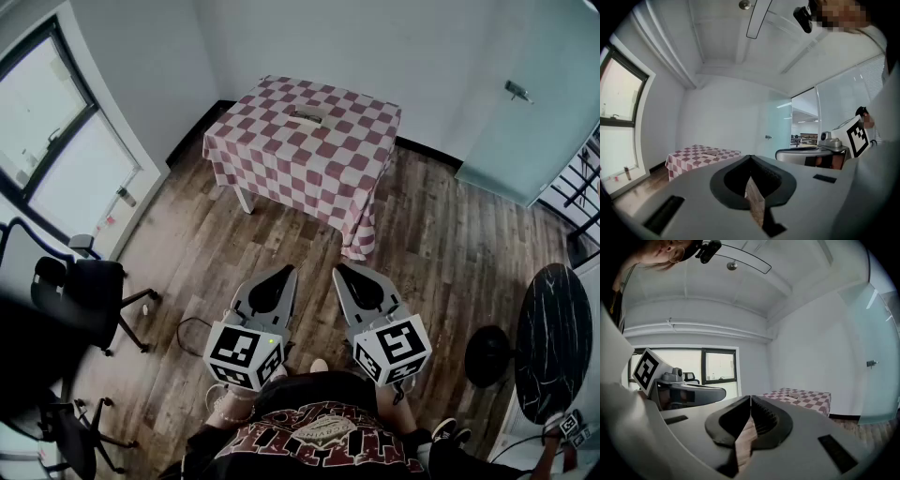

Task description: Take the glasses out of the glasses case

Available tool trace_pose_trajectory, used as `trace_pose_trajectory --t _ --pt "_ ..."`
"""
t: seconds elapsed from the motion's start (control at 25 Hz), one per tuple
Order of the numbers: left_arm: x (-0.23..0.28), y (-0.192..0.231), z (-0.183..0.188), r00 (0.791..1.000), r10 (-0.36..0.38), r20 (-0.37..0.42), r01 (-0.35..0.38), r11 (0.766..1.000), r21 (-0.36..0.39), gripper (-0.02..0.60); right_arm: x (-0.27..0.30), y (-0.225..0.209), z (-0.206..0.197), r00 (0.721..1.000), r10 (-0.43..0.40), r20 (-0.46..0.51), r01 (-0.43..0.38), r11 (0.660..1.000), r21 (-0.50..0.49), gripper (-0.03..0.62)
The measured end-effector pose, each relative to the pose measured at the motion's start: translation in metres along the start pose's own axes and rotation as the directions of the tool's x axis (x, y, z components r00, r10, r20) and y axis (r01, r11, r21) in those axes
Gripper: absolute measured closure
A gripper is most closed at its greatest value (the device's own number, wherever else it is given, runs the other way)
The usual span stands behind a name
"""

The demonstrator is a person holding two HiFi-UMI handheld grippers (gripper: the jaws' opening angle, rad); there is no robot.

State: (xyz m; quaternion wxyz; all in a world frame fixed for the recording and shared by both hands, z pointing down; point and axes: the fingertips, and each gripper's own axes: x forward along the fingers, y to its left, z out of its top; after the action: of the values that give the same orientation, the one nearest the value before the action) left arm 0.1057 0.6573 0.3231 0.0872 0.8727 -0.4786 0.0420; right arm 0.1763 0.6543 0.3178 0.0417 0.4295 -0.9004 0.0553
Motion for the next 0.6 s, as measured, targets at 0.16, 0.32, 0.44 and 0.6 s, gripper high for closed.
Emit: trace_pose_trajectory --t 0.16,0.32,0.44,0.6 --pt "0.004 -0.006 -0.002 1.000 0.005 -0.001 -0.005 1.000 0.003 0.572 -0.003 -0.004 -0.002 1.000 0.018 0.003 -0.018 1.000 0.005 0.571" --pt "0.007 -0.013 -0.004 1.000 0.014 -0.007 -0.014 1.000 -0.001 0.572 -0.007 -0.008 -0.004 0.999 0.044 0.003 -0.044 0.999 0.010 0.571" --pt "0.004 -0.014 -0.008 0.999 0.039 -0.006 -0.039 0.999 0.000 0.572 -0.009 -0.010 -0.008 0.998 0.061 -0.002 -0.061 0.998 0.010 0.571" --pt "-0.002 -0.009 -0.013 0.997 0.072 -0.017 -0.072 0.997 -0.002 0.572 -0.010 -0.009 -0.013 0.996 0.088 -0.025 -0.089 0.996 -0.010 0.571"
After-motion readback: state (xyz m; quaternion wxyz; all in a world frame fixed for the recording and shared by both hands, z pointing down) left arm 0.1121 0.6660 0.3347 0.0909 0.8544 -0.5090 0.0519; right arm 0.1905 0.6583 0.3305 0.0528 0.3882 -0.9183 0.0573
